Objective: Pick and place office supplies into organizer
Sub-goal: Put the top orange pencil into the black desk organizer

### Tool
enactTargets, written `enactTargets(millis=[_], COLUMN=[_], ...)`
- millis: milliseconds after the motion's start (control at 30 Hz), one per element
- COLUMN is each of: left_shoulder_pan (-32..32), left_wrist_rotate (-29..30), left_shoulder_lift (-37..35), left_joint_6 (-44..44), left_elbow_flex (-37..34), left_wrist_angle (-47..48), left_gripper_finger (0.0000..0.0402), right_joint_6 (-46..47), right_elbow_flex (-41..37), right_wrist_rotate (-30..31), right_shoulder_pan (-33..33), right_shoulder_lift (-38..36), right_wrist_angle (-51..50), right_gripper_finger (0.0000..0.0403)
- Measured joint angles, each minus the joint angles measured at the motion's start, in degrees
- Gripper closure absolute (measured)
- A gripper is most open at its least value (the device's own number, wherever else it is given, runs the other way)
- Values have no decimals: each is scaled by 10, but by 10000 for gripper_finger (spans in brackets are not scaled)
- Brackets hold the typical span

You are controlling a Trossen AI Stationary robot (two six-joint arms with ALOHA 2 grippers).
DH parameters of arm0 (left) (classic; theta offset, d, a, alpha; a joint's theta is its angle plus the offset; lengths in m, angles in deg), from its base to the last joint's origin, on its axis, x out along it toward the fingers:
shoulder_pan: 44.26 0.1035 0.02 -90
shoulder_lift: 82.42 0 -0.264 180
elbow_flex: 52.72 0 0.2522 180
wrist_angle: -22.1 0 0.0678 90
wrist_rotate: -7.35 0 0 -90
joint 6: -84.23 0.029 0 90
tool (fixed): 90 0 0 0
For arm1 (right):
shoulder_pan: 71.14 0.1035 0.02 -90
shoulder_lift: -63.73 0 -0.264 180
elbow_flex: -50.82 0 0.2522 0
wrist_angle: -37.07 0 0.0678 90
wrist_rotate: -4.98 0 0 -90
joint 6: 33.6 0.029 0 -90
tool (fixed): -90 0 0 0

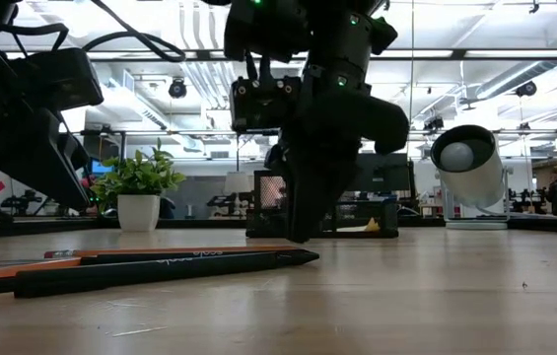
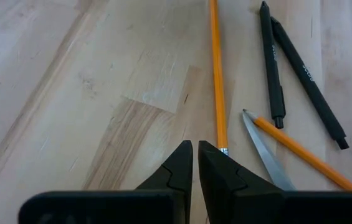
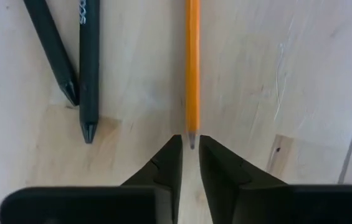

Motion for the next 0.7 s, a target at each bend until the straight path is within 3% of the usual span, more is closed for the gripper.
enactTargets(millis=[167,700], left_shoulder_pan=[0,0], left_wrist_rotate=[0,0], left_shoulder_lift=[0,0], left_joint_6=[0,0], left_elbow_flex=[0,0], left_wrist_angle=[0,0], left_gripper_finger=[391,391], right_joint_6=[-2,-1], right_elbow_flex=[-4,-15], right_wrist_rotate=[0,0], right_shoulder_pan=[-1,-1], right_shoulder_lift=[0,0], right_wrist_angle=[6,27], right_gripper_finger=[379,380])
